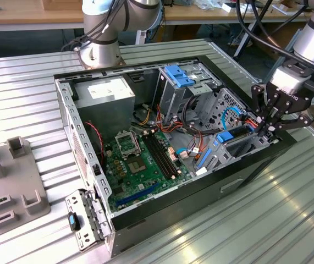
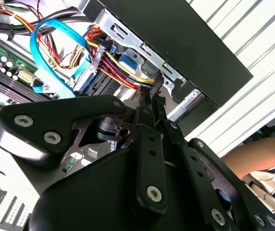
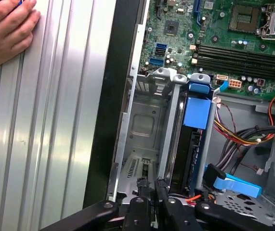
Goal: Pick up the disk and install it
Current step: 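Insert the first disk wire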
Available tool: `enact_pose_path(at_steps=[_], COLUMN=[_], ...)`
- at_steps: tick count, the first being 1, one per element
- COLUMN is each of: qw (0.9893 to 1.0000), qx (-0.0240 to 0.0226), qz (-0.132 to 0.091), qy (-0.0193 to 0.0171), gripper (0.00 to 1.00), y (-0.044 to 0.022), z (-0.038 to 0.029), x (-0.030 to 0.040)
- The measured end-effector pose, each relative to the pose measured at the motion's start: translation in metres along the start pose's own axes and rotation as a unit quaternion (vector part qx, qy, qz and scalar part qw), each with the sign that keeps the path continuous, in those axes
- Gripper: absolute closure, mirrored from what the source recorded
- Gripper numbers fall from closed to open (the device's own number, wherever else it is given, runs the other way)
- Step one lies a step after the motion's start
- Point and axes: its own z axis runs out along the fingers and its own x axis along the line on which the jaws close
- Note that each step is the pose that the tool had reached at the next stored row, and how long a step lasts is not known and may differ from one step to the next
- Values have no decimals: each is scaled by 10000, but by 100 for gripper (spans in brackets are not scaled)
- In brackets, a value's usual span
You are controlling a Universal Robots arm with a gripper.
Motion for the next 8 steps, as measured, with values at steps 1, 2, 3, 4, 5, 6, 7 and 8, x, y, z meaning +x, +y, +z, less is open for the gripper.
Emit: enact_pose_path(at_steps=[1,2,3,4,5,6,7,8], qw=[10000,10000,10000,10000,10000,10000,10000,10000], qx=[0,1,1,1,0,0,-1,-2], qz=[0,0,0,0,1,7,14,35], qy=[1,0,0,1,1,2,2,-3], gripper=[84,84,84,84,84,84,84,84], y=[0,0,-1,-1,1,7,14,49], z=[-33,-34,-35,-36,-36,-37,-37,-37], x=[1,1,1,1,1,0,-1,-7])
